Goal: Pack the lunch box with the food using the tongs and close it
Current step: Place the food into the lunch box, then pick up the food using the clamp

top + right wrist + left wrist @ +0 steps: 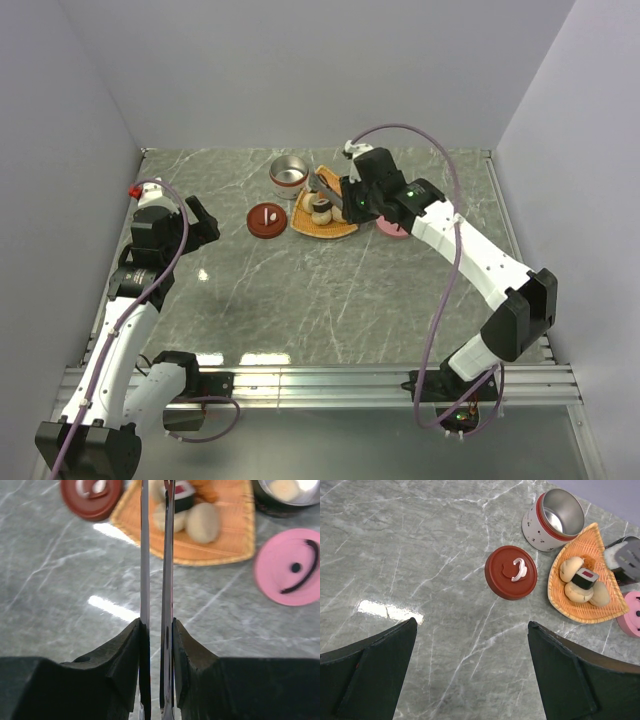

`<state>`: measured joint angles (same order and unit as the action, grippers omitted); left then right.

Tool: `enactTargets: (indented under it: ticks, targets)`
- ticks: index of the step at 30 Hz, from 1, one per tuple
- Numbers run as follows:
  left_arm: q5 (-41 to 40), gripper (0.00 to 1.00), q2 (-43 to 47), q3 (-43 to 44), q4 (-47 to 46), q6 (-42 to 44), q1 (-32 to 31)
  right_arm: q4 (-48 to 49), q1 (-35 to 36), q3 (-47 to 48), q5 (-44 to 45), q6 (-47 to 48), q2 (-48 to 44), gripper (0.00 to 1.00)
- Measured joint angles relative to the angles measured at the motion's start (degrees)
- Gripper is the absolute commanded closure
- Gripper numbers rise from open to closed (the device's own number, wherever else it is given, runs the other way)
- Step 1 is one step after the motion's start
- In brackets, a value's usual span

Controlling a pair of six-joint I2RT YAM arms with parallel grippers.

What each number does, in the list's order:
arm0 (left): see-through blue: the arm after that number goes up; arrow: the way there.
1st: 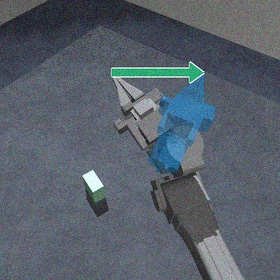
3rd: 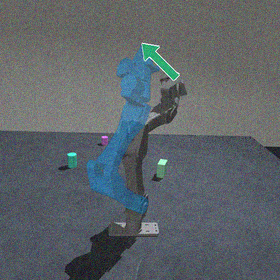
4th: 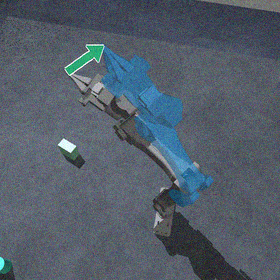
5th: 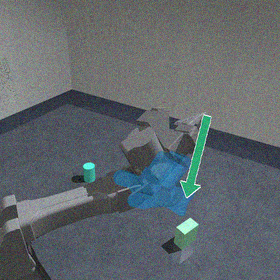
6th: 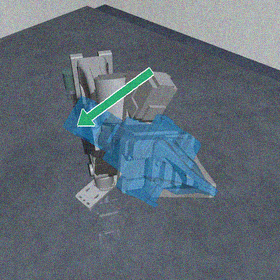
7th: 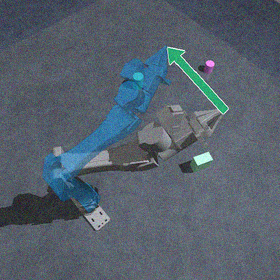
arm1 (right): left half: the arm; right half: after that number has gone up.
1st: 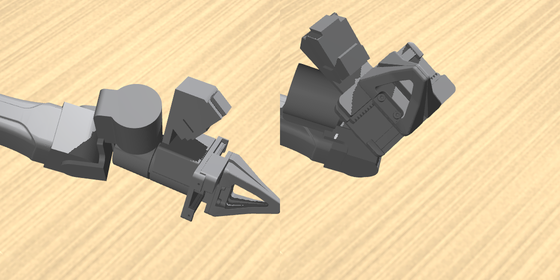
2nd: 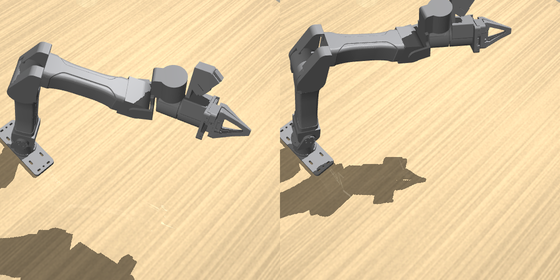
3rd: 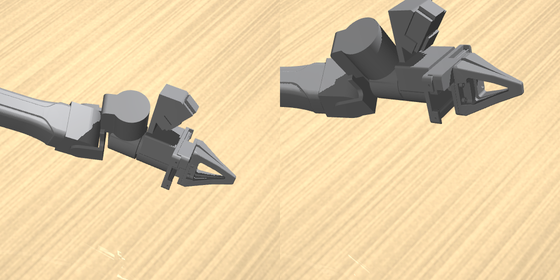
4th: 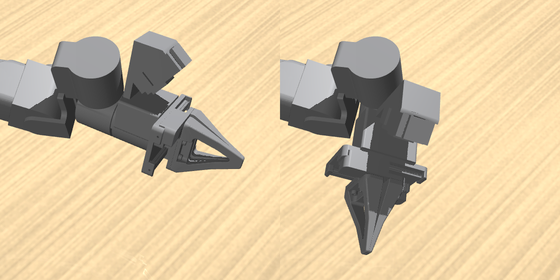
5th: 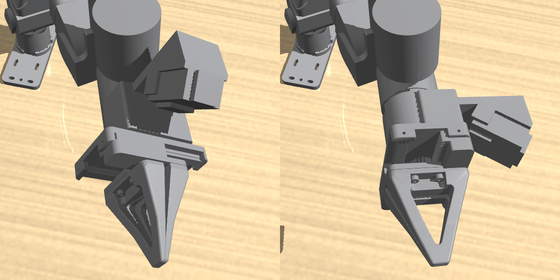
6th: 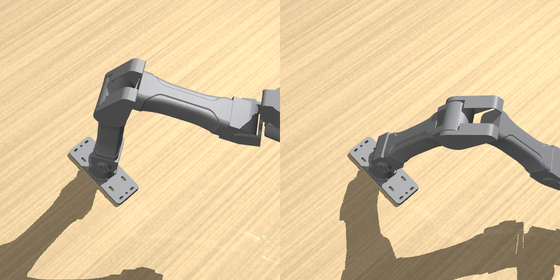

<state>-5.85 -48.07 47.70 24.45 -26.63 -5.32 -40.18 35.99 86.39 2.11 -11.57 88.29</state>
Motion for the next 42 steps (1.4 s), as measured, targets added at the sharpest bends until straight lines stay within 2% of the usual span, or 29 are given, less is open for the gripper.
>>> enactTargets:
  ticks: [10, 16, 18, 20, 21, 24, 31, 42]
  targets:
    - [0.0, 0.0, 0.0, 0.0, 0.0, 0.0, 0.0, 0.0, -14.3, 2.7, 0.7, 1.9, 2.4, 0.8]
    - [0.0, 0.0, 0.0, 0.0, 0.0, 0.0, 0.0, 0.3, -18.2, 3.7, 1.6, 3.6, 6.2, 0.8]
    - [-0.1, 0.0, 0.0, 0.0, 0.0, 0.0, 0.0, 0.3, -18.9, 3.7, 1.5, 3.9, 7.3, 0.78]
    - [-0.1, 0.0, 0.0, 0.0, 0.0, 0.0, 0.0, 0.2, -19.3, 3.7, 1.5, 4.0, 7.9, 0.69]
    - [-0.1, 0.01, 0.0, 0.0, 0.0, 0.0, 0.0, 0.2, -19.4, 3.7, 1.5, 4.1, 8.0, 0.61]
    - [-0.1, 0.0, 0.0, 0.0, 0.0, 0.0, 0.0, 0.4, -19.6, 3.7, 1.6, 4.1, 8.0, 0.57]
    - [-0.1, 0.01, 0.0, 0.0, 0.0, 0.0, 0.0, 1.0, -19.6, 3.7, 1.5, 4.1, 8.0, 0.53]
    - [0.0, 0.01, 0.0, 0.0, 0.0, 0.0, 0.0, 1.2, -19.6, 3.7, 0.9, 4.1, 8.0, 0.53]
